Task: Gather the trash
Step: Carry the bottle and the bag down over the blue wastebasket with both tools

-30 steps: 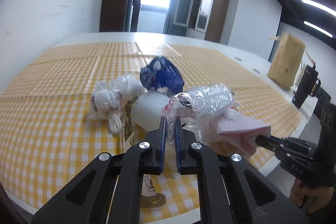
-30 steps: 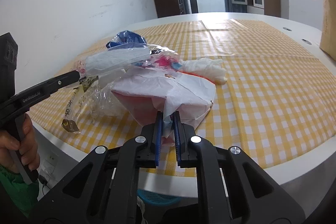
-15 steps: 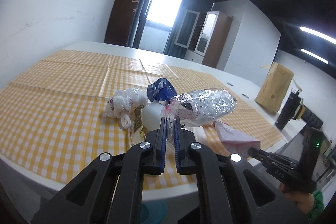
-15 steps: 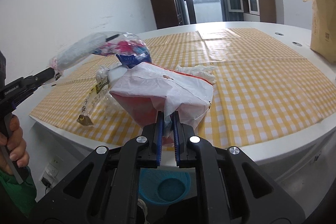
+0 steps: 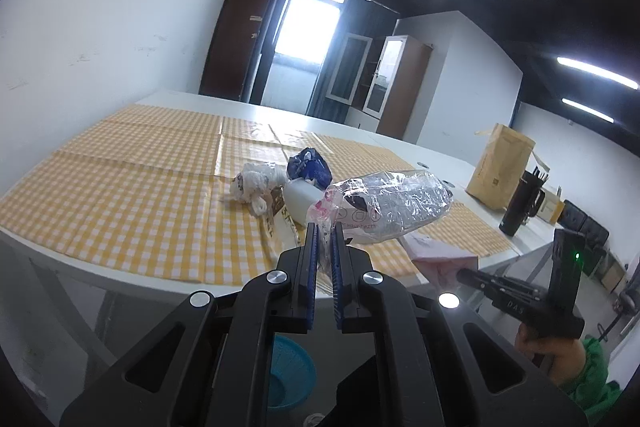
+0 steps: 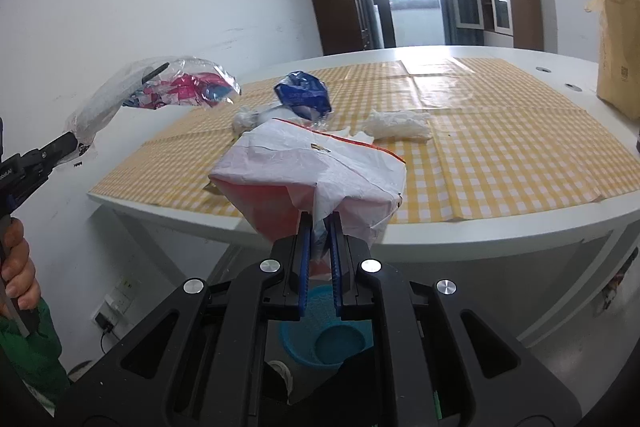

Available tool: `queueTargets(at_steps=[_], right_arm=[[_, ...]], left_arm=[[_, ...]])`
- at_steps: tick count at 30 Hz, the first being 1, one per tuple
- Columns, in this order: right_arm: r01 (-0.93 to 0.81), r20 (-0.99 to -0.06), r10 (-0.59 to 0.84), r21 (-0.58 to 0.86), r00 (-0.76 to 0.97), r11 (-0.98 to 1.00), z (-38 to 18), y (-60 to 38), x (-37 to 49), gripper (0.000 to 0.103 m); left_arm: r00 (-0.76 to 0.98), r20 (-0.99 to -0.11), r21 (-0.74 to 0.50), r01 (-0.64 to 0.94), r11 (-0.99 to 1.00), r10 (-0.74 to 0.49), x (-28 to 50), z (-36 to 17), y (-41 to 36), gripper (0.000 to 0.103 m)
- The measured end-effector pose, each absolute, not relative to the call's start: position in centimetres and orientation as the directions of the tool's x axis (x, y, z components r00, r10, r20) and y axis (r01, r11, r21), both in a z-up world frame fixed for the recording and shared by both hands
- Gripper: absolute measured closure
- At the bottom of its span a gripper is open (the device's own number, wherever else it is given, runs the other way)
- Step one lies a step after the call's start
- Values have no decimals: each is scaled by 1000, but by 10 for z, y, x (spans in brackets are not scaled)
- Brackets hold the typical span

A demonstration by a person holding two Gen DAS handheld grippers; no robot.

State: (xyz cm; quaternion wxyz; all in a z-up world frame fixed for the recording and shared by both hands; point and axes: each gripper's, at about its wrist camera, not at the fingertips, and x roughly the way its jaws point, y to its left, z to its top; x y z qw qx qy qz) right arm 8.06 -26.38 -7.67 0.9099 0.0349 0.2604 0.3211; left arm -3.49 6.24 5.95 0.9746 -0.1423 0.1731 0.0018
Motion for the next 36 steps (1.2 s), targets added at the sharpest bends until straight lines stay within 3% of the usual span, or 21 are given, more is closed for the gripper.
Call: queueTargets(at_steps=[7,16,21,36], right_arm=[[-587,-455,614,220,645,779,-77,-271,50,95],[-605,-504,604,188,617,774,-90,-265,19,95],[-622,-531,607,178,591,762,-102,-254,13,95],[-647,-655,605,226,453,729,-167,-205,31,95]], left_arm=[[929,-367,-289,-60,955,-53,-69,42,73,97],[901,-433,-218,-128,968,22,-113,18,87,97],[854,-517,-170,-173,970,62,-111,-14,97,97],[749,-656,-153,-252,956,93,-67,-96,111,97]])
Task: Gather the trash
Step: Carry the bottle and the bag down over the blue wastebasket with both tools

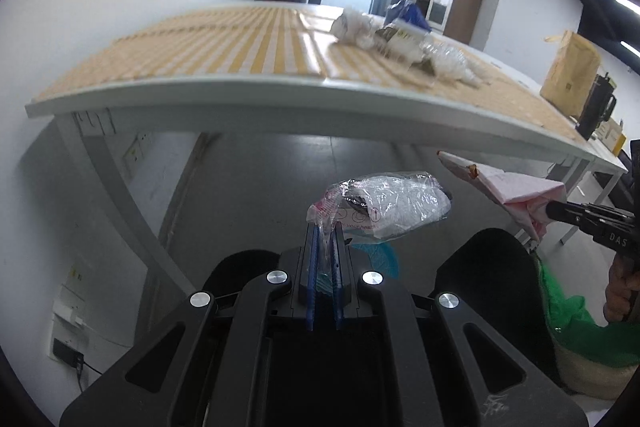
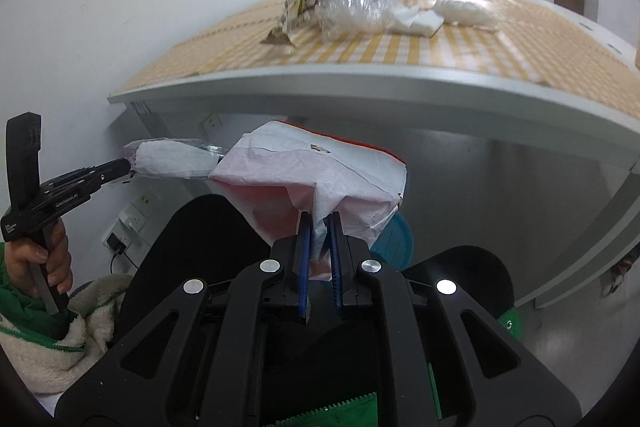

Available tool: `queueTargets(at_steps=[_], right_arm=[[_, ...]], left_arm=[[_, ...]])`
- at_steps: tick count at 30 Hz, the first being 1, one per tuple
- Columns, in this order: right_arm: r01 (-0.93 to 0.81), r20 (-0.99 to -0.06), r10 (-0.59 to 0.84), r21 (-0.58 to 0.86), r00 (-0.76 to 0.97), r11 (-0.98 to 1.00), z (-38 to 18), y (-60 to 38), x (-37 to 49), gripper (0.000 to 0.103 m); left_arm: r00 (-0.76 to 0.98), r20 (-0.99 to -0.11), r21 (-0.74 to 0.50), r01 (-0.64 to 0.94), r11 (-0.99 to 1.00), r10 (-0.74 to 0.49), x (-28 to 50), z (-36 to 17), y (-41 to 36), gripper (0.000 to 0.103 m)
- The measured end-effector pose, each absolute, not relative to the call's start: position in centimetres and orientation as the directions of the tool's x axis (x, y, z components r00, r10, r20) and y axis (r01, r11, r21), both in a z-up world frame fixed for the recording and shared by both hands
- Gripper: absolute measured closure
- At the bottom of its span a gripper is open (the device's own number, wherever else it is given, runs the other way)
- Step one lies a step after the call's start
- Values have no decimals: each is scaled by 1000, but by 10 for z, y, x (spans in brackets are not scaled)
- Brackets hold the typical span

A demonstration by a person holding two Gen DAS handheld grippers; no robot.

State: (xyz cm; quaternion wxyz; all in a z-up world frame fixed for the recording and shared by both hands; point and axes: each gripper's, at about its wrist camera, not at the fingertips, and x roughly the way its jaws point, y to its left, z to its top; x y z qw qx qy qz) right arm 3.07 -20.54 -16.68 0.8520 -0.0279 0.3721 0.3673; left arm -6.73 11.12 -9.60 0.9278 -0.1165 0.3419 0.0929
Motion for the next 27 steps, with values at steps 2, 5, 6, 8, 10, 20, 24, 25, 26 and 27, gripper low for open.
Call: queueTargets(at_steps=[2,5,6,8,10,20,24,25,26,27], right_arm=[[-644,-665,601,229,444,730,-175,-199,35,95],[-635,-678,594,239,433,735,-186,-192,42,95],[-631,-682,593,243,428,736,-189,-191,46,95],[-624,-692,585,247,422,742,-198,-186,52,95],[-613,-701,577,250,420,749,-205,-183,58,95],[-563,-764,532,274,365,780,-261,-152,92,95],[-545,-778,514,272,360,793,-278,-146,104,95],[-540,-781,513,277,355,795,-281,-145,106,95],[-536,-785,511,279,350,797,-285,-143,109,95],[-534,-789,506,276,349,799,-288,-141,110,95]], left_arm=[[735,-671,-137,-257,957,101,-60,-104,113,97],[715,-686,-89,-269,959,137,-47,-116,114,97],[709,-691,-84,-271,959,140,-44,-119,114,97],[693,-709,-85,-271,959,133,-33,-129,115,97],[679,-722,-76,-269,960,134,-25,-138,115,97],[601,-783,-2,-264,964,163,18,-176,119,98],[565,-812,-6,-262,965,149,39,-190,120,98],[560,-816,-6,-260,966,146,44,-192,119,98],[553,-821,-4,-257,966,144,50,-196,118,98],[547,-824,0,-257,966,146,53,-198,116,98]])
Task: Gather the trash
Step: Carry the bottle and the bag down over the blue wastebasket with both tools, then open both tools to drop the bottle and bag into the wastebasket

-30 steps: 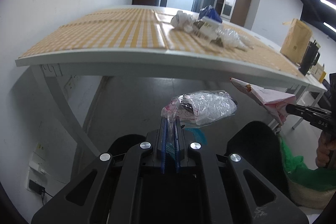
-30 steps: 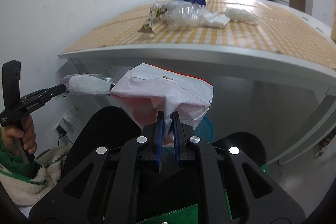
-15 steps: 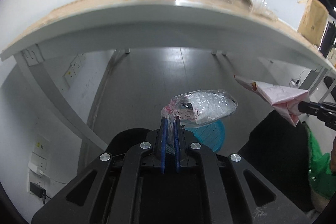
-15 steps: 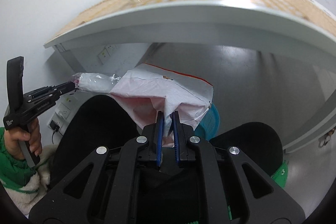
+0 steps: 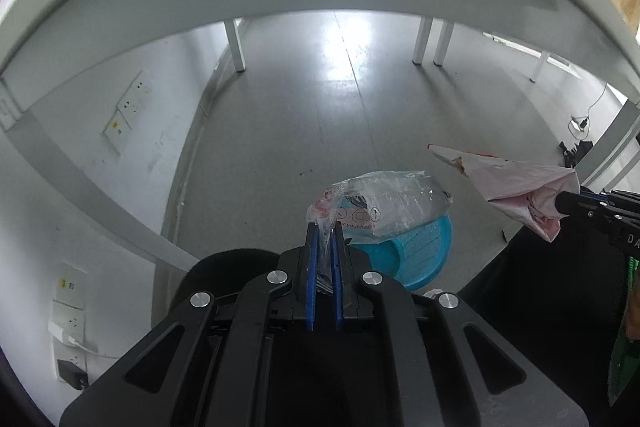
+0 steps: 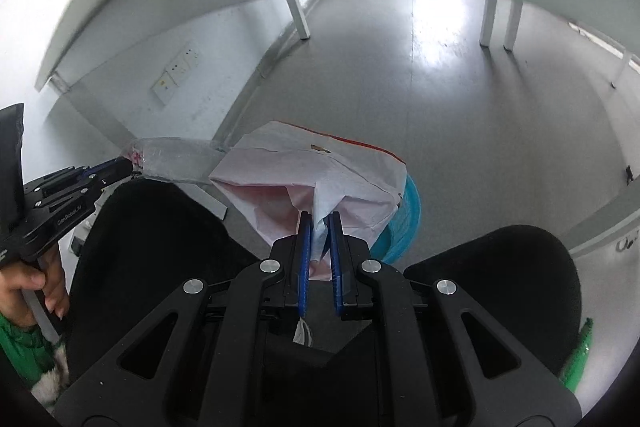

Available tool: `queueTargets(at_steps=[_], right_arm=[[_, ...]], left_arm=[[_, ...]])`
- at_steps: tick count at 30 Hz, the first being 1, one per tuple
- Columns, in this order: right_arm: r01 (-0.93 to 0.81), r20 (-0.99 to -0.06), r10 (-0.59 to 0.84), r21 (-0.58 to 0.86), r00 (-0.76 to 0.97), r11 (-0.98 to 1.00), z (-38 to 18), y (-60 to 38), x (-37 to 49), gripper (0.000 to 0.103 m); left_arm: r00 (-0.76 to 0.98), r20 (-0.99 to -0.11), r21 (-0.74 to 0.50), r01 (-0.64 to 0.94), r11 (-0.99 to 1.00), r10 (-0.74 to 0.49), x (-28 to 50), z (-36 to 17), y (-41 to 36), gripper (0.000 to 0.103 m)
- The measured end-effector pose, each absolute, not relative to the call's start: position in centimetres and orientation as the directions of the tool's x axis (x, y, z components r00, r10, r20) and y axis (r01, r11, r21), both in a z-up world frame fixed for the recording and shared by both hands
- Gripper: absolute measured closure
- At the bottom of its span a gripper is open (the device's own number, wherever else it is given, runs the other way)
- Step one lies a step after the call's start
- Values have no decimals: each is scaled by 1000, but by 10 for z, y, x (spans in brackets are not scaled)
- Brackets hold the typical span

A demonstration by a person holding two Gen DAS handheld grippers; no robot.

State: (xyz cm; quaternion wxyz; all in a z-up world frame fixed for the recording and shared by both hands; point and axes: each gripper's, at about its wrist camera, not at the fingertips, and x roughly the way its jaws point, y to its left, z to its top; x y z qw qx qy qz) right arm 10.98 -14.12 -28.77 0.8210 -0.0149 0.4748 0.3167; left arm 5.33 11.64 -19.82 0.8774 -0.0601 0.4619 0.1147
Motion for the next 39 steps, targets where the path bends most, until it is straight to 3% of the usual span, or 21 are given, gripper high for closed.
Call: queueTargets(at_steps=[10,27,39], right_arm=[[-491,-849,446,271,282,828,-331,-115,139,95],[-410,-892,416,318,176,855,-388,-101,196,95],[-352,-923,372,318,95,880,-439,-83,231,95]], left_arm=[[403,-902,63,-233,970,156,104,-248,100,97],[296,-944,68,-261,963,147,169,-300,96,98],[193,-979,20,-254,967,71,204,-347,88,98]])
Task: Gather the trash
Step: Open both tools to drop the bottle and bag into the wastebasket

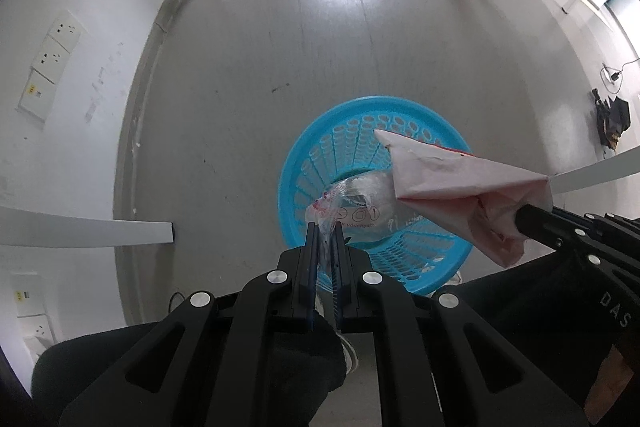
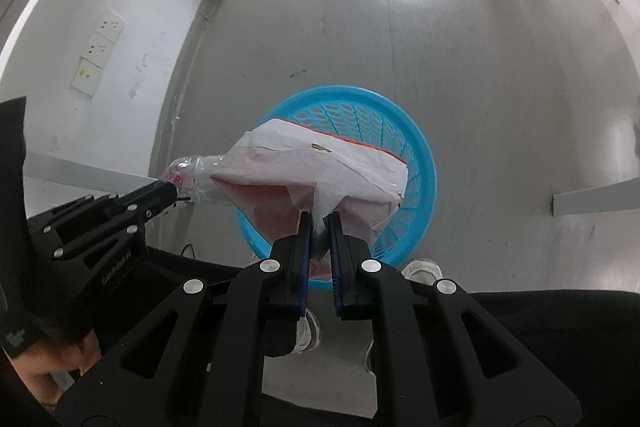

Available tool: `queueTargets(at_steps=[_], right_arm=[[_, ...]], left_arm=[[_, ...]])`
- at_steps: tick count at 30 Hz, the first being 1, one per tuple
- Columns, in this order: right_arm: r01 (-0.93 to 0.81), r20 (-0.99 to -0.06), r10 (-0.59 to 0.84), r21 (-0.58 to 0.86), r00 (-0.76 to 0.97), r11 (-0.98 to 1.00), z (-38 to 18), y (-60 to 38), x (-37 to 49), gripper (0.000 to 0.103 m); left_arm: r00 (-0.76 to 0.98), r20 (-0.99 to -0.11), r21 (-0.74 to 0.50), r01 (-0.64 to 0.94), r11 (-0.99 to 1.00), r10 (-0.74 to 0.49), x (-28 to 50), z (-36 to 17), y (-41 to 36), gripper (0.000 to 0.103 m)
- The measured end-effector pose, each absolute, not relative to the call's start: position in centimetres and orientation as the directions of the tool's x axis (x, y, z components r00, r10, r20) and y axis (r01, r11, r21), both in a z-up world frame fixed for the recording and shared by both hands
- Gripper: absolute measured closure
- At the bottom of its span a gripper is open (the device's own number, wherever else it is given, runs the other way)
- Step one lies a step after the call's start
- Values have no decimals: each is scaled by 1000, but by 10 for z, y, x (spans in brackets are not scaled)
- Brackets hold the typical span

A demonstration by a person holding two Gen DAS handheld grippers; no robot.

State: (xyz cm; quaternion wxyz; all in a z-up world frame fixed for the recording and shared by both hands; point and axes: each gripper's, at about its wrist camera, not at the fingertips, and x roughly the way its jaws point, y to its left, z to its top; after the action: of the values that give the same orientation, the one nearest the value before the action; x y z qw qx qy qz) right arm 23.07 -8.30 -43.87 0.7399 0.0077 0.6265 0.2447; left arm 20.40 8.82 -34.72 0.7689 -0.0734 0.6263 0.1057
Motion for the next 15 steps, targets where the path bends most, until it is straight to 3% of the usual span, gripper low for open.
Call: queueTargets(at_steps=[10,11,14,15], right_arm=[[-367,-928,364,311,84,877,-447,-76,233,92],[-365,-926,368,316,80,876,-447,-76,233,91],[-366,-925,374,325,69,872,-448,-77,234,74],[-367,-925,373,324,70,872,-448,-77,234,73]], left_arm=[[188,-980,13,-264,964,64,206,-350,93,96],[194,-979,7,-270,963,62,206,-349,93,92],[232,-972,-47,-288,956,22,204,-344,97,55],[241,-970,-57,-293,954,16,203,-342,99,54]])
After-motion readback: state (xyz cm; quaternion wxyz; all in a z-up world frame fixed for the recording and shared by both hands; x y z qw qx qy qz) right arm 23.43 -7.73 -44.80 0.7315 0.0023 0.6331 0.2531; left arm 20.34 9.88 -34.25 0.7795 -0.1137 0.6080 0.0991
